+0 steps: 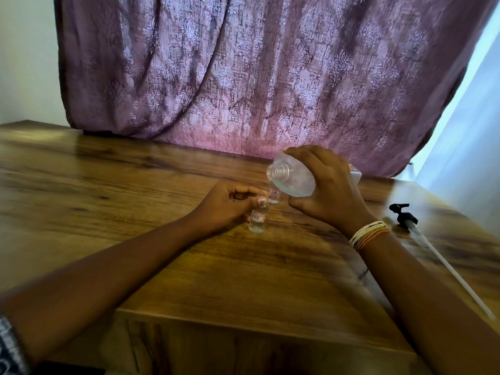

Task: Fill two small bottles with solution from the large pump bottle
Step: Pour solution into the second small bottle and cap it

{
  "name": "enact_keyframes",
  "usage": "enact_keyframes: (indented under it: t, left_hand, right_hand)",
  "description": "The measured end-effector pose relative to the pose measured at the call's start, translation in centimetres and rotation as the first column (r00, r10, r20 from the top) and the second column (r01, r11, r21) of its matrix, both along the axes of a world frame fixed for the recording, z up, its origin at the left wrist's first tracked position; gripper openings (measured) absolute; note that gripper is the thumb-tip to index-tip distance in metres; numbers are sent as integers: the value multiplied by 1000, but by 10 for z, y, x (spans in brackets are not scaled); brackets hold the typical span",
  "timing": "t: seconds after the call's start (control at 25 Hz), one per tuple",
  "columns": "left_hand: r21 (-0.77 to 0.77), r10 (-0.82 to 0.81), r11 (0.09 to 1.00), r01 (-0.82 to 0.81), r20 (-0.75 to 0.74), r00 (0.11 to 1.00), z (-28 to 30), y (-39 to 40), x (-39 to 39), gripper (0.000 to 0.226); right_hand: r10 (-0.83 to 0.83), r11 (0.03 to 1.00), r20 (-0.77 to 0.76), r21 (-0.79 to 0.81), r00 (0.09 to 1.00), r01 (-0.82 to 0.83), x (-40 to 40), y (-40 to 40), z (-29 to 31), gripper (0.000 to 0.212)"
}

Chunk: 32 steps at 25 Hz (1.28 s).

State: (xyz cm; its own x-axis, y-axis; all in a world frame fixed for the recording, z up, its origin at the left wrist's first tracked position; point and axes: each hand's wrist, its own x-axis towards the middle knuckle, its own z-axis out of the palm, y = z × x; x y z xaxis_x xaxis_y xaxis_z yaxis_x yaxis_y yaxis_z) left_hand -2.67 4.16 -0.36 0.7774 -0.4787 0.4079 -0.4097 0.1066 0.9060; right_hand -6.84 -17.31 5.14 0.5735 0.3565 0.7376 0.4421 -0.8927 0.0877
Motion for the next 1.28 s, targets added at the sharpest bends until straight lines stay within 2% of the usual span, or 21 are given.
enact_keyframes:
  t: [0.12,0.24,0.36,0.48,0.6,0.64,0.72,0.8,0.84,0.96,1.04,1.08,1.2,1.28]
  left_hand:
    - [-7,4,1000,-4,-13,1000,0,0,0,16]
    - [-9,6,1000,-6,-23,1000,0,-1,0,17]
    - [-16,4,1000,-4,-34,999,-1,0,1,15]
    - [5,1,1000,-1,-18,1000,0,0,0,16]
    - [-16,-13,1000,13,-25,1000,1,0,-2,18]
    - [-22,-13,1000,12,-31,999,1,1,-2,20]
    - [-13,-5,1000,4,-23,1000,2,2,-3,21]
    - [-10,-4,1000,4,-23,1000,2,2,-4,23]
    - [-20,-9,1000,9,-31,999,2,1,-4,24]
    - [-30,-11,1000,9,-44,999,1,2,-3,21]
    - [-6,11,1000,-11,-25,1000,1,2,-2,17]
    - [-2,16,1000,-16,-23,1000,1,1,-2,16]
    - [1,4,1000,-4,-38,999,4,0,-4,14]
    - [17,4,1000,-4,-42,999,5,0,-6,14]
  right_hand:
    - [93,983,-26,161,995,-88,-1,-2,3,82]
    - [108,905,5,414,994,-100,0,-10,5,81]
    - [104,755,22,649,994,-93,6,-28,4,73]
    - [191,528,-23,845,981,-83,11,-49,5,65]
    - [253,380,-23,922,967,-78,18,-69,1,50]
    - [275,344,-23,936,961,-76,21,-74,0,52]
    - [314,293,-22,953,949,-75,26,-81,-4,68]
    - [350,280,-65,959,935,-38,30,-86,-6,75]
    - [375,306,-121,952,919,0,29,-87,-7,69]
    - [456,505,-402,852,794,141,26,-86,-9,44]
    - [463,606,-533,773,708,185,23,-88,-14,52]
    - [455,624,-553,757,698,193,24,-90,-17,56]
    - [375,598,-525,767,764,233,28,-97,-24,57]
    - [260,566,-495,774,829,284,33,-103,-32,62]
